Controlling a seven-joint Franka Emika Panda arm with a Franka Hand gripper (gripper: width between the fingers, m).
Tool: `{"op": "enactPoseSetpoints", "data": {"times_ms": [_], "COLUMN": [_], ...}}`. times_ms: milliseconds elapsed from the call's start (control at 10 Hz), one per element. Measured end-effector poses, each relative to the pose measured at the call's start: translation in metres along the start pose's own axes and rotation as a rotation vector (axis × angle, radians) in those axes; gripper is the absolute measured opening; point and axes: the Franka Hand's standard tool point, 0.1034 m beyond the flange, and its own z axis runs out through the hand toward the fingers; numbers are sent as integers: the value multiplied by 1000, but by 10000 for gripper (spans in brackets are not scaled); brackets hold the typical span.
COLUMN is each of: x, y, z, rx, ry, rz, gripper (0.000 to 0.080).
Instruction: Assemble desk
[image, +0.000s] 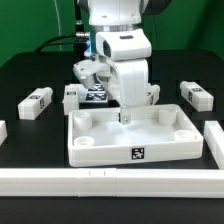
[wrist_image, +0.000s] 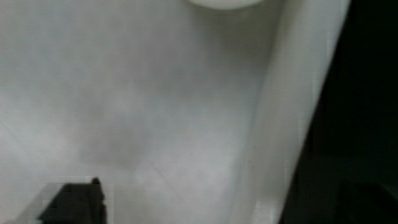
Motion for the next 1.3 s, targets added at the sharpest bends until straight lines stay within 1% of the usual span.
{"op": "enactPoseSetpoints", "data": {"times_ms": [100,300,400,500,600,700,800,900,1300], "x": [-1,-2,-2,-2,-5,-4,-2,-3,-3], "y": [-2,-2,-2,-2,-4,-4,-5,-5,-5], "z": [3,3,2,2,3,4,4,4,4], "rx": [7,7,6,7,5,3,5,6,6], "ry": [2,2,1,1,-1,-1,1,0,0], "rz": [5,26,73,94,118,157,157,158,158], "gripper": [649,649,563,425,425,213,83,59,59]}}
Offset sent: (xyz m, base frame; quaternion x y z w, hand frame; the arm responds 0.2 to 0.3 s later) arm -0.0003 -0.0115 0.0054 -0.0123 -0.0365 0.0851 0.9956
